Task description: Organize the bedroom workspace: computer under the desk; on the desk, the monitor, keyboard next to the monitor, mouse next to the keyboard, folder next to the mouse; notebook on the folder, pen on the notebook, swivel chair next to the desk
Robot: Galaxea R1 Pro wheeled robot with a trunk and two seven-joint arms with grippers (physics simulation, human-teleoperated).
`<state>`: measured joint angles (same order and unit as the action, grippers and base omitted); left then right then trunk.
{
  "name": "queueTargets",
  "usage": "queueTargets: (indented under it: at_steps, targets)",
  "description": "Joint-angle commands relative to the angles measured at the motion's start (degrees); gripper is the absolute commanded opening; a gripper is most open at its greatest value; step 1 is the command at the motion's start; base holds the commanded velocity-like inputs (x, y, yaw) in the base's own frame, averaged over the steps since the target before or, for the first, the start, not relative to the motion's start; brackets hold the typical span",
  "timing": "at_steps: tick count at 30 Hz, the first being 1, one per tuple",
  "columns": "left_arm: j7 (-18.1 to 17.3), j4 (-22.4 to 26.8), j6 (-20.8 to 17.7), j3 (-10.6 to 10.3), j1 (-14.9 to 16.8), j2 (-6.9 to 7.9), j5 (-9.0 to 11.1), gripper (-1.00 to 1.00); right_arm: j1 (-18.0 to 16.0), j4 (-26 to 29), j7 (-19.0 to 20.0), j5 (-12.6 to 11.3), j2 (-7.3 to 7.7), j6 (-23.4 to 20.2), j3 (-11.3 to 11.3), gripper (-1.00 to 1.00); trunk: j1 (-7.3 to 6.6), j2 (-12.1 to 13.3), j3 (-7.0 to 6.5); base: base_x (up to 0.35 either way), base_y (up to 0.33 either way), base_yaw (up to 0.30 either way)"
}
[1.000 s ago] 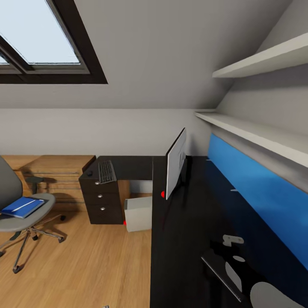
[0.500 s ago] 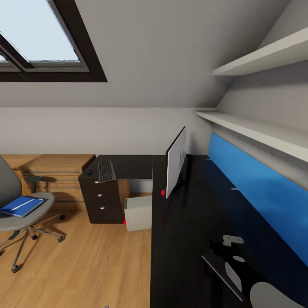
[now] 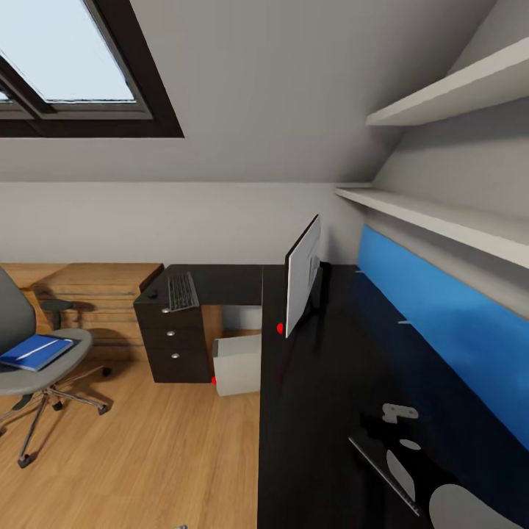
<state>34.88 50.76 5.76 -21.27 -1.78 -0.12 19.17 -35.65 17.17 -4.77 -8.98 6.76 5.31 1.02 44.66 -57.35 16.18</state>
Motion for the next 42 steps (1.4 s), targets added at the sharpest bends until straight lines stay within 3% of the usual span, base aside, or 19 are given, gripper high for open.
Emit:
queueTargets:
  at_steps: [1,32,42]
  targets:
    - [0.2,0.0,0.4,-0.2,0.0,0.03,0.6,1.00,0.0,0.0,-0.1,-0.5,0.01,0.2,0.1,1.00,0.23,-0.5,0.24,0.000,0.000,0.000]
    - [0.3,0.0,0.5,-0.2,0.0,0.03,0.6,1.00,0.0,0.1,-0.1,-0.5,0.01,0.1,0.1,1.00,7.04,-12.9,5.81,0.000,0.000,0.000]
    - [0.1,-0.1,0.5,-0.1,0.0,0.03,0.6,1.00,0.0,0.1,-0.1,-0.4,0.01,0.2,0.1,1.00,7.04,-12.9,5.81,0.000,0.000,0.000]
